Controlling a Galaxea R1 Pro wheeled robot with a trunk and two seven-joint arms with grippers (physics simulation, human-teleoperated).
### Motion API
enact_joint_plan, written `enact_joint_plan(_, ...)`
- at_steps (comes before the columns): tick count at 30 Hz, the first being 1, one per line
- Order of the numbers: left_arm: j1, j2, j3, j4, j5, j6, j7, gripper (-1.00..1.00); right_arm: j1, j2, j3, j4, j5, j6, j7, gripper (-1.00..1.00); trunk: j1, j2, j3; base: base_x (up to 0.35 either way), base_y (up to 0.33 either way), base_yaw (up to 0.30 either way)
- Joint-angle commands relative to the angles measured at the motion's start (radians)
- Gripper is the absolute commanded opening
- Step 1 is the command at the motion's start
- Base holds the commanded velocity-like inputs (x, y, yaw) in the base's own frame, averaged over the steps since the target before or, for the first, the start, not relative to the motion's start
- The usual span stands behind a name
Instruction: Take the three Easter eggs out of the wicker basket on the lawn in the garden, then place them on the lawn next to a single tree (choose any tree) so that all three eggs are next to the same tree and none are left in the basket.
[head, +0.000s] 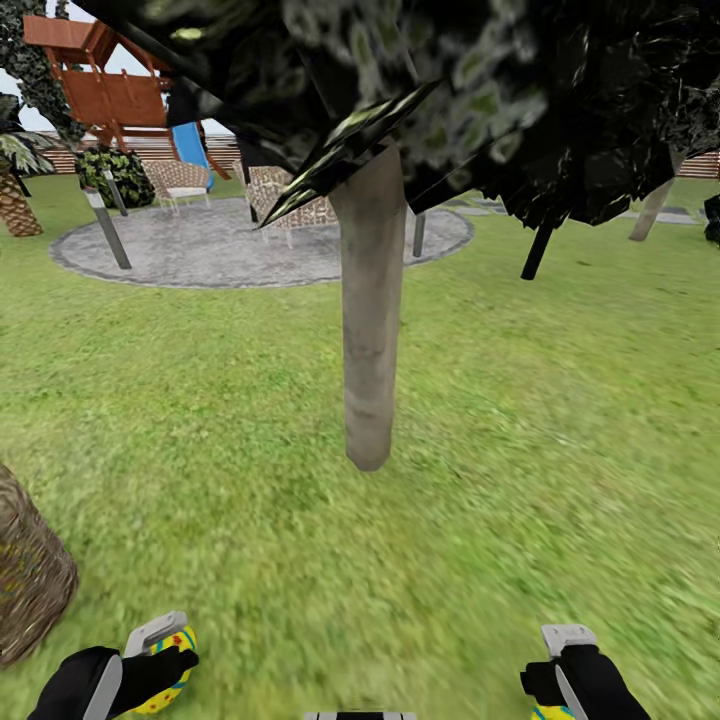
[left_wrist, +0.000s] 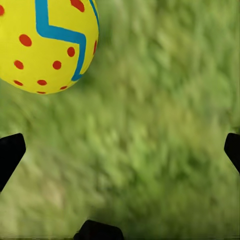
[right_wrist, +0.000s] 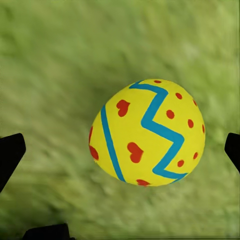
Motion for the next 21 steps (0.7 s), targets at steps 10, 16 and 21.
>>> enact_joint_plan(10, 0.0, 0.0, 0.002, 0.0, -0.003, 0.005, -0.005, 1.0, 0.0, 0.0, 0.0, -0.001, 0.002, 0.005, -0.002, 1.0, -0.005, 0.002, 0.038, -0.024, 0.0, 0.0)
enact_joint_plan(16, 0.0, 0.0, 0.002, 0.001, -0.003, 0.005, -0.006, 1.0, 0.0, 0.0, 0.0, -0.001, 0.002, 0.005, -0.002, 1.0, -0.008, 0.003, 0.061, -0.019, 0.002, 0.0)
enact_joint_plan(21, 0.0, 0.0, 0.002, 0.001, -0.003, 0.005, -0.006, 1.0, 0.0, 0.0, 0.0, -0.001, 0.002, 0.005, -0.002, 1.0, -0.01, 0.005, 0.081, -0.282, 0.042, 0.0)
